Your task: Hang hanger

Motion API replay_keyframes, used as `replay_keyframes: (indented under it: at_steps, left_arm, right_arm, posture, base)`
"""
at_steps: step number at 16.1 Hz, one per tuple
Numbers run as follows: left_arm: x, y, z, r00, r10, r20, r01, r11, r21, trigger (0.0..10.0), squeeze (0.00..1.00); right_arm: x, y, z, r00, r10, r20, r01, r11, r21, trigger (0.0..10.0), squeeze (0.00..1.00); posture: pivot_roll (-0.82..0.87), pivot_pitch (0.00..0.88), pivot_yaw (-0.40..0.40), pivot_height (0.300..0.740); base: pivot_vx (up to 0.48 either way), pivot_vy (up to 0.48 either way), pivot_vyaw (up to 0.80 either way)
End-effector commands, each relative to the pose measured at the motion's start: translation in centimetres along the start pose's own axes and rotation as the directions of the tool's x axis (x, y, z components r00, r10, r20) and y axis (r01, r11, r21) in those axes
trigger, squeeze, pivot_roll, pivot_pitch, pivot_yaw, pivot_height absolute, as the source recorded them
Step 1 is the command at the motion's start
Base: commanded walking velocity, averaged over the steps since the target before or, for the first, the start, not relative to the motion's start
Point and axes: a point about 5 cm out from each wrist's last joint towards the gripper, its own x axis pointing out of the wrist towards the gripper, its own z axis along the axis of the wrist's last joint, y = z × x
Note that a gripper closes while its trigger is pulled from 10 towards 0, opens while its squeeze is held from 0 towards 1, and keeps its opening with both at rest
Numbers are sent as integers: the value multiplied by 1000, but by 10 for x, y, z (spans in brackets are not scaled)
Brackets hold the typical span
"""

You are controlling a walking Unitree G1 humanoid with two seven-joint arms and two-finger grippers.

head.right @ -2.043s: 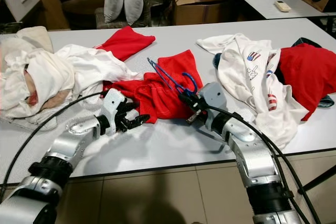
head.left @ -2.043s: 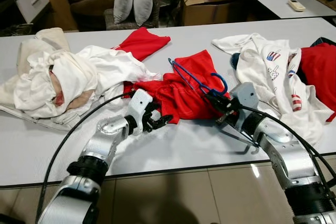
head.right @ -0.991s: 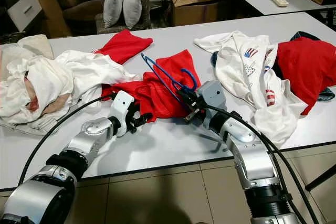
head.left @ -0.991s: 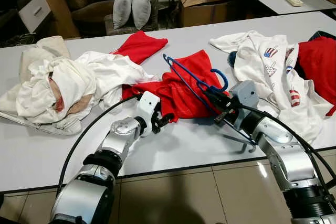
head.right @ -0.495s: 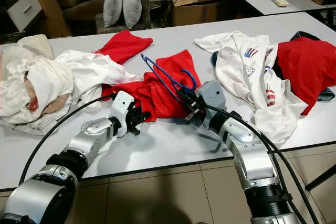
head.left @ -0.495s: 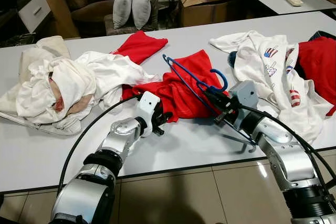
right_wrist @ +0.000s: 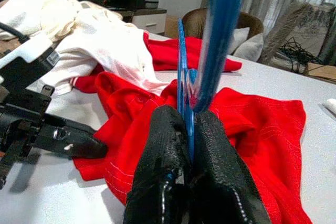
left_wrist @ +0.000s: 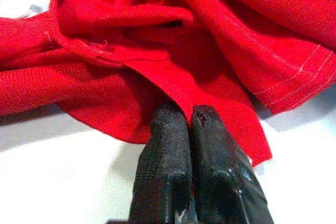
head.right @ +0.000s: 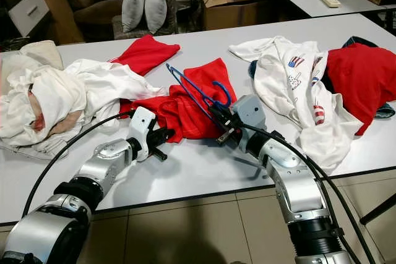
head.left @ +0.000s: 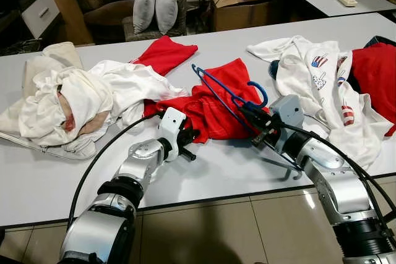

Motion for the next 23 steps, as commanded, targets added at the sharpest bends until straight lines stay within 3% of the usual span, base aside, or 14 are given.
replay_keyframes:
  at_steps: [1, 5, 7, 8, 10, 13, 14, 15, 19, 20, 22, 23]
  left_arm:
    - [-1, 4, 4, 1000, 4, 3, -4, 1000, -22, 0, 0]
    - [-4, 16, 24, 998, -2, 65, 5, 999, -45, 0, 0]
    - [-7, 27, 67, 983, -22, 182, 25, 1000, -14, 0, 0]
    - [-12, 37, 109, 958, -22, 287, 19, 1000, 14, 0, 0]
    - [-32, 45, 195, 857, -56, 512, 43, 998, 36, 0, 0]
    - [-59, 42, 261, 718, -108, 688, 104, 993, 48, 0, 0]
    - [-70, 45, 282, 649, -64, 758, 121, 993, -19, 0, 0]
    - [-71, 46, 285, 638, -57, 768, 123, 992, -29, 0, 0]
    - [-69, 48, 279, 647, -37, 761, 109, 993, -44, 0, 0]
    - [-66, 48, 275, 680, -36, 733, 89, 995, -33, 0, 0]
    - [-55, 41, 260, 773, -111, 624, 63, 993, 97, 0, 0]
    - [-47, 35, 241, 849, -207, 485, 96, 965, 245, 0, 0]
  right_arm:
    - [0, 0, -1, 1000, -13, -4, 13, 1000, 17, 10000, 0]
    - [-5, -11, 6, 990, -128, 63, 123, 990, 73, 10000, 0]
    - [-14, -22, 10, 972, -208, 110, 193, 972, 132, 10000, 0]
    - [-21, -29, 11, 962, -242, 123, 223, 963, 152, 10000, 0]
    - [-30, -36, 16, 954, -261, 145, 241, 960, 144, 10000, 0]
    - [-42, -33, 31, 955, -216, 202, 193, 973, 128, 10000, 0]
    - [-53, -25, 41, 959, -152, 241, 123, 984, 131, 10000, 0]
    - [-56, -21, 43, 961, -126, 246, 97, 987, 128, 10000, 0]
    - [-67, -10, 49, 971, -44, 235, 21, 995, 101, 10000, 0]
    - [-68, -8, 49, 975, -30, 222, 8, 995, 100, 10000, 0]
    - [-68, -3, 47, 981, 17, 192, -36, 995, 95, 10000, 0]
    - [-68, -1, 44, 989, 25, 145, -38, 996, 84, 10000, 0]
  posture:
    - [-217, 0, 160, 740]
    - [-193, 0, 180, 740]
    - [-180, 0, 180, 740]
    - [-176, 0, 183, 740]
    - [-198, 0, 217, 740]
    - [-211, 0, 229, 740]
    - [-212, 0, 227, 740]
    - [-217, 0, 227, 740]
    - [-230, 0, 225, 740]
    - [-231, 0, 224, 740]
    - [-232, 0, 217, 740]
    - [-238, 0, 218, 740]
  base:
    - [0, 0, 0]
    - [0, 0, 0]
    - [0, 0, 0]
    - [0, 0, 0]
    - [0, 0, 0]
    - [0, 0, 0]
    - [0, 0, 0]
    - [0, 0, 0]
    - [0, 0, 0]
    - [0, 0, 0]
    - [0, 0, 0]
    - [0, 0, 0]
